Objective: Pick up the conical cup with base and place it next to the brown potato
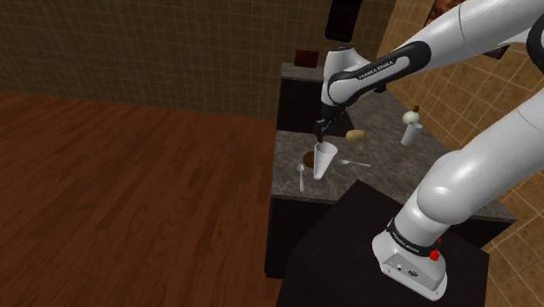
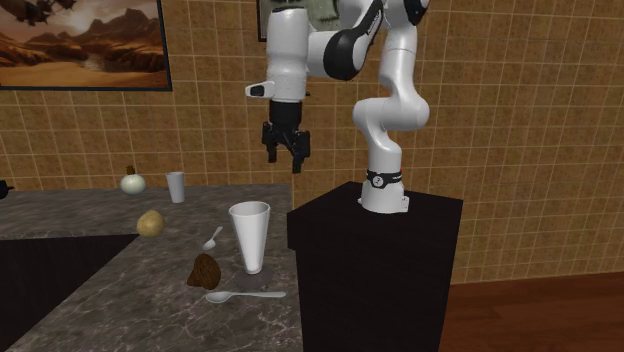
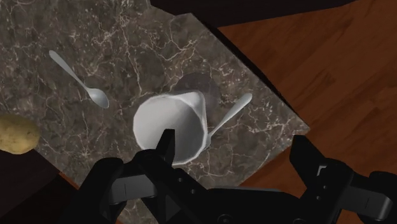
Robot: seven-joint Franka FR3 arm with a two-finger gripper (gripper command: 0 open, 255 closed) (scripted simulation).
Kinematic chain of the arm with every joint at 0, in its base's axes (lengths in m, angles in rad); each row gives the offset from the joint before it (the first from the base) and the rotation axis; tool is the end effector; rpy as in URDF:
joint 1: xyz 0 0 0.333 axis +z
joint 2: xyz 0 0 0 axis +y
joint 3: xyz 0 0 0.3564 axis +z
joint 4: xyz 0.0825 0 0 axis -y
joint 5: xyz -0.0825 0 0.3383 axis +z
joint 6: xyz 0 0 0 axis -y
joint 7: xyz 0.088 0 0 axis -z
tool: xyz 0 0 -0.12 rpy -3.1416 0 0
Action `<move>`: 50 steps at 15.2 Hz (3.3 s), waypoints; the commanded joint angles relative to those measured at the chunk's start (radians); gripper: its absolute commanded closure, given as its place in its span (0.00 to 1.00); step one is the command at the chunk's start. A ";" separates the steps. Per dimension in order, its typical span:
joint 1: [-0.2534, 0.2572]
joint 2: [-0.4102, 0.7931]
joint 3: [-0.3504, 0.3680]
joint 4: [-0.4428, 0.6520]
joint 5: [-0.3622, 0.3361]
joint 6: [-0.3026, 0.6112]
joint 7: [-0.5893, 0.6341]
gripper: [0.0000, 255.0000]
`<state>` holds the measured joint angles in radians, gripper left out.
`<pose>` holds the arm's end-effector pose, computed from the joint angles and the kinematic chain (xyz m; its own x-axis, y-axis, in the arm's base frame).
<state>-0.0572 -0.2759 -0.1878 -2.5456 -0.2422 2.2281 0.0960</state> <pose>0.3644 -0.1031 0.4189 0.9825 -0.1819 -0.0393 -0.1750 -0.9749 0.1377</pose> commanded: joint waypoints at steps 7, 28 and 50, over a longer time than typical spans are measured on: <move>-0.024 0.323 -0.039 0.086 -0.010 0.238 -0.022 0.00; -0.042 0.463 -0.047 0.094 -0.008 0.371 -0.028 1.00; -0.033 0.268 -0.046 0.123 -0.009 0.149 -0.053 1.00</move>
<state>-0.0913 0.0046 -0.2345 -2.4252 -0.2514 2.3926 0.0441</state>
